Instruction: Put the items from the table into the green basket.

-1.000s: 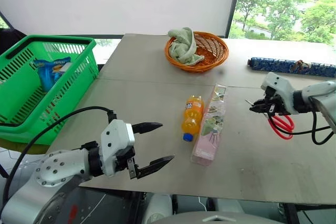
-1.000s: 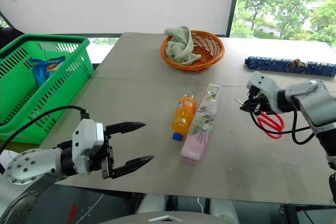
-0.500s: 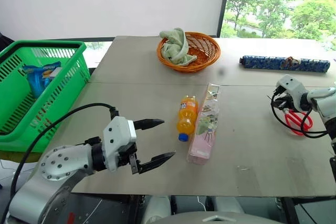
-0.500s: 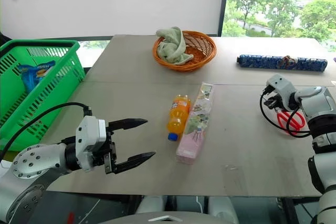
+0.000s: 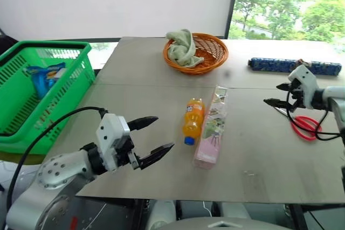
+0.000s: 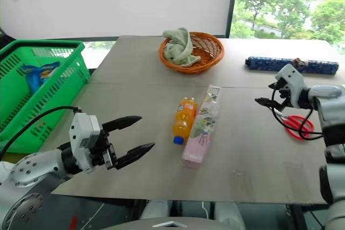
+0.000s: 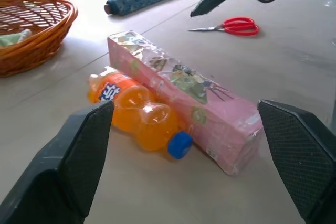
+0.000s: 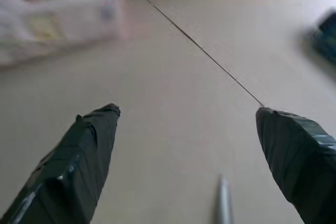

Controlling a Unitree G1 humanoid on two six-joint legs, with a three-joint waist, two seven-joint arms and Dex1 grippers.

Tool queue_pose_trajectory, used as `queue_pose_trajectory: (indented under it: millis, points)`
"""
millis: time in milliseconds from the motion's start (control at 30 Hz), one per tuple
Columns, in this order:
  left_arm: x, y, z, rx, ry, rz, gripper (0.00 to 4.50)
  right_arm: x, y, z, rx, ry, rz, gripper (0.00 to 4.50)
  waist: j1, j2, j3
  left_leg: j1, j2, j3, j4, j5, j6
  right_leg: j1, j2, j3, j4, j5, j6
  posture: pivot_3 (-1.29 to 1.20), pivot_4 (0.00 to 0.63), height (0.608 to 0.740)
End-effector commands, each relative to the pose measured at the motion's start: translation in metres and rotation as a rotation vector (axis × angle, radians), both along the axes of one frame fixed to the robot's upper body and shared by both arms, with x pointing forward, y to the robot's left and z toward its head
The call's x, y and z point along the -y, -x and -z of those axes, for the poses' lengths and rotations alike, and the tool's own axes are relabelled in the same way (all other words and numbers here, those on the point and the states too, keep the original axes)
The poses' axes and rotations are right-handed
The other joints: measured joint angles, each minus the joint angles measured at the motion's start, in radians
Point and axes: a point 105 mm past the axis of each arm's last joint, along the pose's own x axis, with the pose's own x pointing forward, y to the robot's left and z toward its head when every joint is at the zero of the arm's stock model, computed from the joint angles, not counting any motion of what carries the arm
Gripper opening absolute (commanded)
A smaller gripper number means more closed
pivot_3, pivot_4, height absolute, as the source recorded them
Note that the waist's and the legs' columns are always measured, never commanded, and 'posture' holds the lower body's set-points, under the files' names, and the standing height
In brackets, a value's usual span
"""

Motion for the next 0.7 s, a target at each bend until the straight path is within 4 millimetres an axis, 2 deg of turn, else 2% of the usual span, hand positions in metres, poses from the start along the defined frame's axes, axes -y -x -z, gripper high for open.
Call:
queue_pose_trajectory:
  millis: [33,133,267,333,400,467,600,700]
  points:
    - [-0.005,-0.010,0.001,0.003,-0.010,-0.080,4.50,-0.040,0.038,-0.032,0.122,-0.065,-0.199,4.47,0.007,0.000,0.000,0.000,0.000,-0.001,0.000,0.000,0.000,0.000,0.000,0.000,0.000,0.000,0.000,0.01,0.000,0.740]
    - [-0.002,-0.016,0.003,-0.033,-0.003,-0.115,4.50,-0.055,0.065,-0.032,0.133,-0.070,-0.248,4.47,0.013,0.000,0.000,0.001,0.000,-0.001,0.001,-0.002,-0.003,0.002,0.000,-0.001,0.000,-0.002,-0.003,0.00,0.000,0.740]
    - [-0.002,-0.029,0.009,-0.175,-0.007,-0.199,4.50,-0.059,0.087,-0.031,0.126,-0.042,-0.262,4.47,0.012,-0.001,-0.001,0.002,0.000,-0.001,0.005,-0.003,-0.005,0.003,-0.003,-0.003,0.000,-0.001,-0.002,-0.04,0.000,0.740]
    - [0.000,-0.033,0.009,-0.238,-0.003,-0.208,4.50,-0.060,0.093,-0.032,0.125,-0.041,-0.259,4.47,0.011,-0.002,-0.002,0.001,0.000,-0.003,0.008,-0.003,-0.005,0.005,-0.005,-0.004,0.000,-0.001,-0.001,-0.04,0.000,0.740]
    - [0.011,-0.051,0.004,-0.330,0.079,-0.203,4.50,-0.055,0.099,-0.037,0.145,-0.020,-0.251,4.47,0.010,-0.001,-0.002,0.001,0.000,-0.003,0.009,-0.003,-0.005,0.005,-0.006,-0.004,0.000,-0.001,-0.001,-0.09,0.000,0.740]
    - [0.021,-0.067,0.009,-0.476,0.119,-0.204,4.50,-0.053,0.100,-0.045,0.183,-0.009,-0.237,4.47,0.011,-0.001,-0.002,0.001,-0.001,-0.005,0.010,-0.003,-0.004,0.005,-0.003,-0.006,0.000,-0.001,-0.001,-0.11,0.000,0.740]
    - [0.029,-0.098,0.020,-0.628,0.045,-0.295,4.50,-0.057,0.104,-0.064,0.227,-0.041,-0.232,4.47,-0.016,-0.002,-0.003,0.000,-0.002,-0.008,0.012,-0.001,0.000,0.009,0.001,-0.007,0.000,0.000,-0.002,-0.16,0.000,0.740]
    - [0.044,-0.114,0.022,-0.731,0.041,-0.286,4.50,-0.062,0.107,-0.075,0.243,-0.073,-0.230,4.47,-0.032,-0.003,-0.002,-0.001,-0.005,-0.010,0.012,-0.001,0.001,0.009,0.002,-0.007,0.000,0.001,0.001,-0.19,0.000,0.740]
